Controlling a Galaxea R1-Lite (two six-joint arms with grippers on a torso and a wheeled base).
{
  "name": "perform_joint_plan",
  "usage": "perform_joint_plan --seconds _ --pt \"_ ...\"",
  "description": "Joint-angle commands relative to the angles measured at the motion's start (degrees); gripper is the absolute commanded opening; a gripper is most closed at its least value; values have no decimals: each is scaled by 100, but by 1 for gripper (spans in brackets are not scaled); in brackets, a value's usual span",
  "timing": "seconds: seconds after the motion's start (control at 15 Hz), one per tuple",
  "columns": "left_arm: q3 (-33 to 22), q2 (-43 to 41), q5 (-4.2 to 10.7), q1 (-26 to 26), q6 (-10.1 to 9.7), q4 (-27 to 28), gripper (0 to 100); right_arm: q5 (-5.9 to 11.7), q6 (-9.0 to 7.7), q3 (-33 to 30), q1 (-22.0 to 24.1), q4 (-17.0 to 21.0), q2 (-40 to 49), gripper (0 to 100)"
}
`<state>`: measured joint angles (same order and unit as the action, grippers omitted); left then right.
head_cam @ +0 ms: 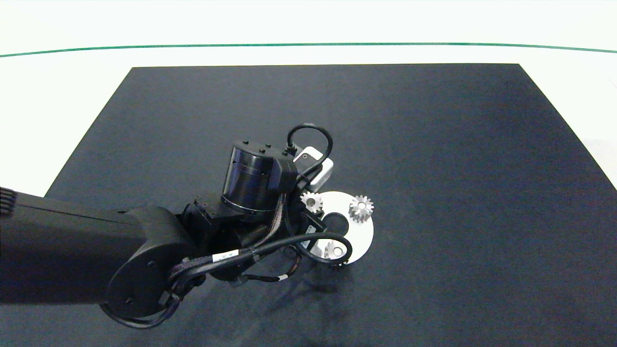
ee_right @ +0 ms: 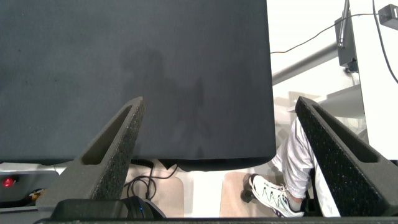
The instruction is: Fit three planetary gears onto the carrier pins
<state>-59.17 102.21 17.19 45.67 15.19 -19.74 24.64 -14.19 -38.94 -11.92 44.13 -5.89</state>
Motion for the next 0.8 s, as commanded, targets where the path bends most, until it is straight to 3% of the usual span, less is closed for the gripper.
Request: perform_joint_plan --seconds 0.07,0.53,0.6,0.8 --pt "-15 63 4 -75 19 -21 7 15 -14 0 -12 25 -9 100" --pt "-68 63 4 -84 54 -13 7 15 -5 0 -3 25 -9 100" --pt "-33 63 4 -84 54 5 100 15 -5 0 -12 25 -9 100" --pt "-24 63 4 -75 54 -4 100 15 -5 -9 -12 25 -9 100"
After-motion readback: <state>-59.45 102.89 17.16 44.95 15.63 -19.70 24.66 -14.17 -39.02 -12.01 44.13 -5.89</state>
